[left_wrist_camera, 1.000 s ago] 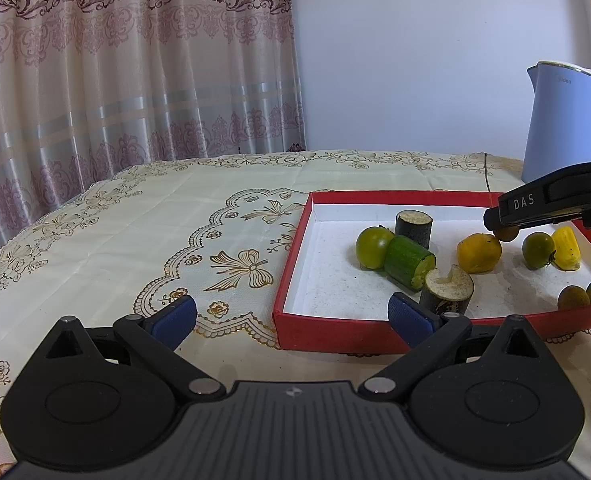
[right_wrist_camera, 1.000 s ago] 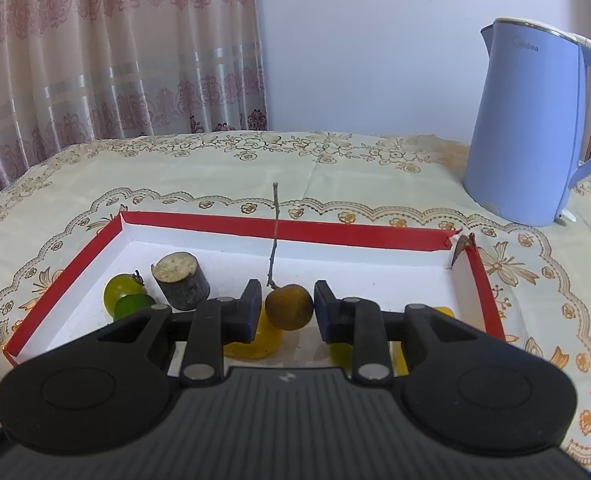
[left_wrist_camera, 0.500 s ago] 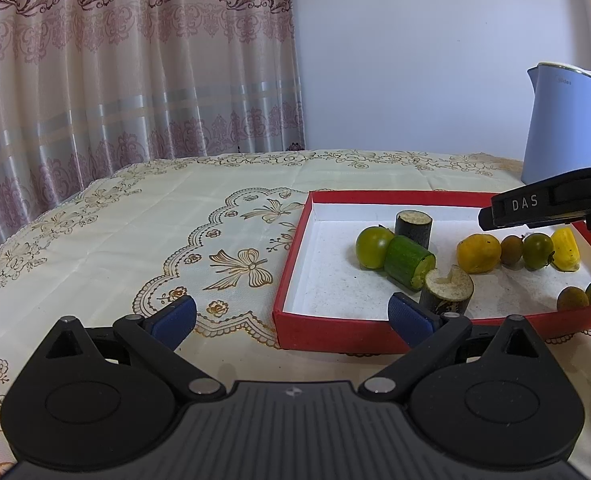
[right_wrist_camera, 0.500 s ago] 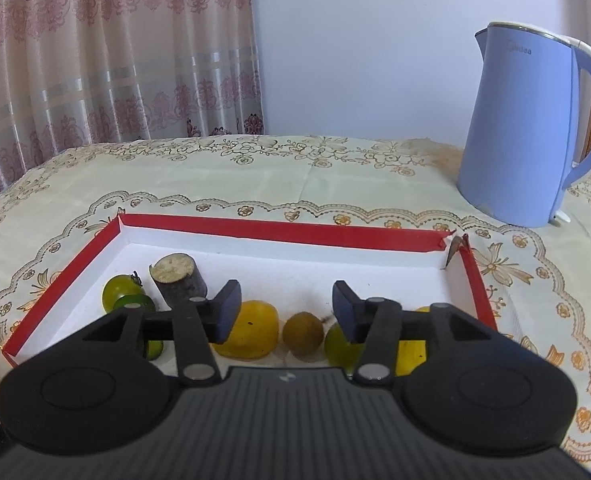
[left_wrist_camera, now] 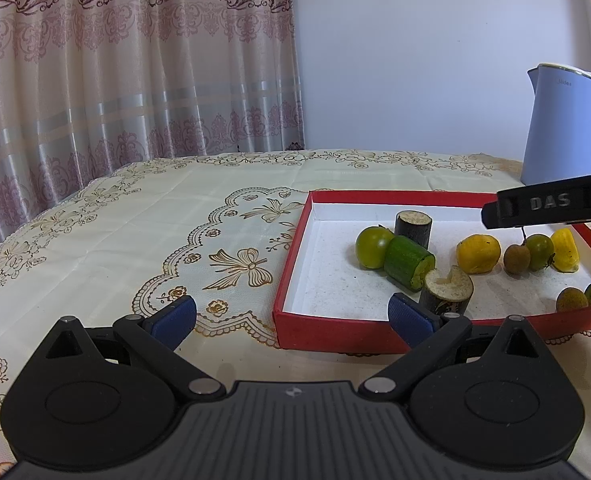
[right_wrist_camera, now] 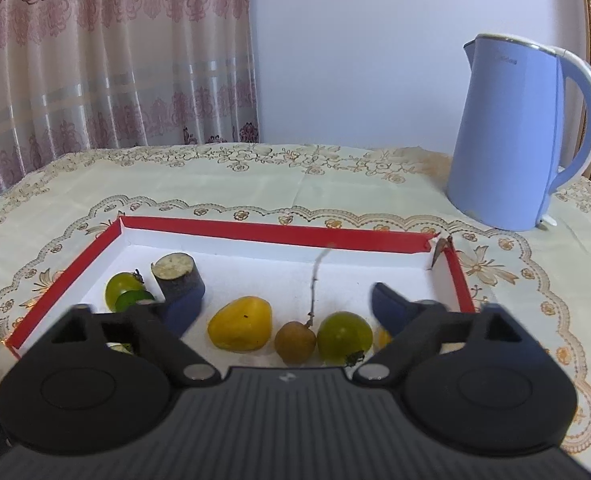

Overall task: Organize fruits
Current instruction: 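Withdraw the right tool from the tray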

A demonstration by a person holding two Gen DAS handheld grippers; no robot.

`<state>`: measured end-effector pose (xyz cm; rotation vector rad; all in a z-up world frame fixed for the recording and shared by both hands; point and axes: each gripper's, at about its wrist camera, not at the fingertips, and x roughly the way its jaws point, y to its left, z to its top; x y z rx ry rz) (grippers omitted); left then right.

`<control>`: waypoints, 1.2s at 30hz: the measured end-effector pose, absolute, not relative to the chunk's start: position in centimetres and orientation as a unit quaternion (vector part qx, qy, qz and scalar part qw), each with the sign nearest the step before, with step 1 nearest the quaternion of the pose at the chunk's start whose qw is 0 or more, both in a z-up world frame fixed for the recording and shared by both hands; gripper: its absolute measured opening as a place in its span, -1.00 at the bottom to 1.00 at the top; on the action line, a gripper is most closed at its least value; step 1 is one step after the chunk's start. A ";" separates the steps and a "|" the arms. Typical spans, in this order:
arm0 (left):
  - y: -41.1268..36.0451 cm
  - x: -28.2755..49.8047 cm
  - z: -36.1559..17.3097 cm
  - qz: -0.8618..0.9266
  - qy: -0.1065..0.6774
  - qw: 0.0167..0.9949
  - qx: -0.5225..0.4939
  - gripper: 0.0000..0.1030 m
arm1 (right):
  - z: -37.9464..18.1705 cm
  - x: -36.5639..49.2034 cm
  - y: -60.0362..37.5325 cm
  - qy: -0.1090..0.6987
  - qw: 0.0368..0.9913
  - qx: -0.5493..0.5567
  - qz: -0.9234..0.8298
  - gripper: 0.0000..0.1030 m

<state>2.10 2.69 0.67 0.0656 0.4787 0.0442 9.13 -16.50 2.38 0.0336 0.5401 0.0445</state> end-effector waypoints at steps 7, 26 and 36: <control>2.1 1.8 0.5 0.009 0.231 0.972 0.041 1.00 | 3.3 6.5 -16.5 0.264 0.964 0.020 0.034 1.00; 2.2 1.6 0.8 0.014 0.245 0.969 0.032 1.00 | 1.6 -4.3 -15.4 0.251 0.968 -0.004 0.005 1.00; 2.0 0.2 0.6 -0.003 0.265 0.964 0.025 1.00 | -0.2 -5.3 -15.6 0.258 0.966 -0.008 -0.034 1.00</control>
